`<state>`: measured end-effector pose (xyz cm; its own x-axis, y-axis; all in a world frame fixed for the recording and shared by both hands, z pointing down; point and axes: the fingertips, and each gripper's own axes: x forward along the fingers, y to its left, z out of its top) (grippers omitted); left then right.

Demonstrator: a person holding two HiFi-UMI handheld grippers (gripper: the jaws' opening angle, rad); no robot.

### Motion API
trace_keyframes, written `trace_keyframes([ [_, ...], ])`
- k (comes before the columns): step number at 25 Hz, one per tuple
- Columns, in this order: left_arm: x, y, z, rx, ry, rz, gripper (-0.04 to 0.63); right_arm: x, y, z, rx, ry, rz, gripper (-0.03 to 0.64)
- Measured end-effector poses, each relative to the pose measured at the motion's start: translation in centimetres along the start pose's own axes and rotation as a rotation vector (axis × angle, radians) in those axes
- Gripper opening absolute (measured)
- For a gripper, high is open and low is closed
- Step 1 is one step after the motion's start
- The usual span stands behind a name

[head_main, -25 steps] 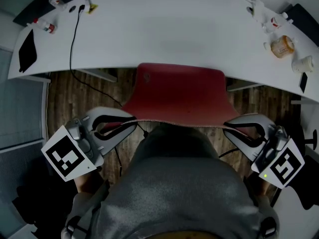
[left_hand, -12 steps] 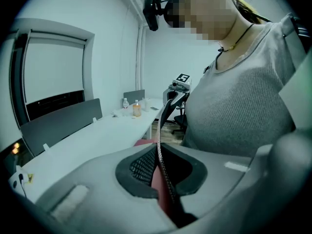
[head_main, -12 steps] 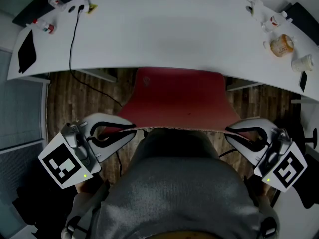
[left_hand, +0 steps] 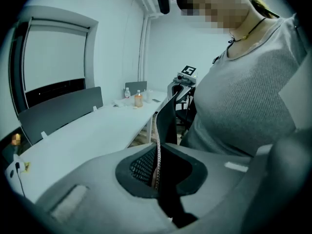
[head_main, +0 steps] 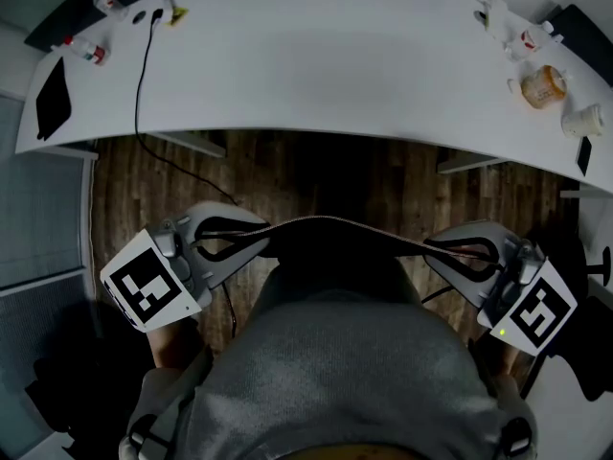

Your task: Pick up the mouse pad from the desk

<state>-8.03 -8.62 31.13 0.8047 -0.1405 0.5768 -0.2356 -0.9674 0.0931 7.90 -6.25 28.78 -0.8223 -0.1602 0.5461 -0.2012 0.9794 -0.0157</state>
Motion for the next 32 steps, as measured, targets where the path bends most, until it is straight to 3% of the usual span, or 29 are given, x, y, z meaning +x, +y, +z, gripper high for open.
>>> trace_keyframes([
  [10,1.8,1.3,-2.6,-0.057,0.023,0.001,0.02,2.7,-0.3,-2.2,0.084,0.018,0.056,0.018],
  [20,4.3,4.6,-4.3,-0.069,0.087,0.063,0.018,4.6,-4.5,-3.8,0.113,0.066,-0.032,0.018],
  [32,6.8,5.7,-6.1,-0.134,0.133,0.058,0.02,6.8,-6.2,-6.8,0.135,0.057,-0.013,0.018],
])
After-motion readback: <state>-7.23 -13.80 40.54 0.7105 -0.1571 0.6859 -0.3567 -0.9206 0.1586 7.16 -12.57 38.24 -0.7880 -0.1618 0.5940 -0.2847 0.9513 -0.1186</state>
